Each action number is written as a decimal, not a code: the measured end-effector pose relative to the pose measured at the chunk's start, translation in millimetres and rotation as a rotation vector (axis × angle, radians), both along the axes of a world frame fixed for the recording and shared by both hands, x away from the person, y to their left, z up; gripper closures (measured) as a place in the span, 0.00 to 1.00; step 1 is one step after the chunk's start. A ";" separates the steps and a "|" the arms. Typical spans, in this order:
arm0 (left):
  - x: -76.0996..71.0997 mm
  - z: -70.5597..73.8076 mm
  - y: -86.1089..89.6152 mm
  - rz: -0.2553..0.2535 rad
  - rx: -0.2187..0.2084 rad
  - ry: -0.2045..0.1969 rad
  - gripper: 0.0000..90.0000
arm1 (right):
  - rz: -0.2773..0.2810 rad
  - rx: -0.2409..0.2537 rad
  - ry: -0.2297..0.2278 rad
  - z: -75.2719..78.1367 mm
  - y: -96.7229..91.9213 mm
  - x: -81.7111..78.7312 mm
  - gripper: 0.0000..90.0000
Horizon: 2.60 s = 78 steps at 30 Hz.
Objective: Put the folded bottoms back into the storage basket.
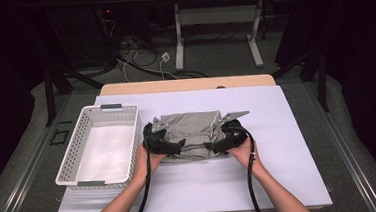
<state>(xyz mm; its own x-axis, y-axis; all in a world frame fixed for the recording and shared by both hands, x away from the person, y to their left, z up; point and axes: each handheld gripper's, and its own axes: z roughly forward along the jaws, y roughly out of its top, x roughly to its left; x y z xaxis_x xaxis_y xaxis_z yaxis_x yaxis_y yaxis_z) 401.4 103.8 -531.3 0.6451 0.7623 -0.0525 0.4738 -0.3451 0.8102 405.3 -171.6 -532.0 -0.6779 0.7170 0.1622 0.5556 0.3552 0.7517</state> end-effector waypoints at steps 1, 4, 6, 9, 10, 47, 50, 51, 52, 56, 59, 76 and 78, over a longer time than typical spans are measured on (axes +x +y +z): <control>1.3 -0.3 0.3 0.004 0.005 0.004 0.00 | -0.004 -0.001 0.001 -1.0 0.1 2.4 0.00; 5.2 -2.0 0.4 0.012 0.009 0.014 0.00 | -0.008 -0.001 0.003 -1.7 0.2 4.0 0.00; 8.0 -4.4 -0.1 0.022 0.013 0.017 0.00 | -0.016 -0.002 0.004 -2.3 0.1 6.1 0.00; 12.1 -8.5 -0.7 0.034 0.021 0.029 0.00 | -0.040 -0.002 0.013 -3.9 0.2 10.8 0.00; 13.1 -9.2 -0.4 0.037 0.022 0.032 0.00 | -0.040 -0.002 0.013 -3.9 0.2 10.8 0.00; 32.9 -31.2 2.8 0.078 0.019 0.221 0.08 | -0.178 -0.089 0.098 -24.9 2.5 28.8 0.22; 31.6 -30.3 3.5 0.058 0.003 0.225 0.16 | -0.177 -0.097 0.089 -25.2 2.9 28.2 0.24; 30.8 -30.2 3.2 0.057 -0.005 0.226 0.18 | -0.178 -0.092 0.083 -25.7 3.4 28.0 0.25; 30.2 -30.1 3.2 0.052 -0.012 0.225 0.21 | -0.183 -0.098 0.089 -25.1 3.8 27.3 0.26; 28.6 -29.8 2.8 0.019 -0.044 0.232 0.37 | -0.178 -0.100 0.083 -24.8 4.8 26.6 0.31; 27.8 -30.3 2.9 -0.001 -0.066 0.239 0.48 | -0.174 -0.097 0.082 -24.6 5.5 25.4 0.36; 27.6 -30.7 3.8 -0.032 -0.096 0.233 0.74 | -0.129 -0.010 0.104 -26.6 5.2 21.4 0.72; 27.5 -30.6 3.9 -0.031 -0.098 0.231 0.75 | -0.125 -0.008 0.103 -26.7 5.5 21.2 0.74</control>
<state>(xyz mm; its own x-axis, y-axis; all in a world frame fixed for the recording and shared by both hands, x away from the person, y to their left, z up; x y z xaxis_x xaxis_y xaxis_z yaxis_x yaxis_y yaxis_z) 428.9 107.7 -561.9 0.6299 0.7266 -0.2743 0.6411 -0.2870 0.7118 426.5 -166.1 -558.8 -0.5632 0.7964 0.2205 0.6699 0.2838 0.6861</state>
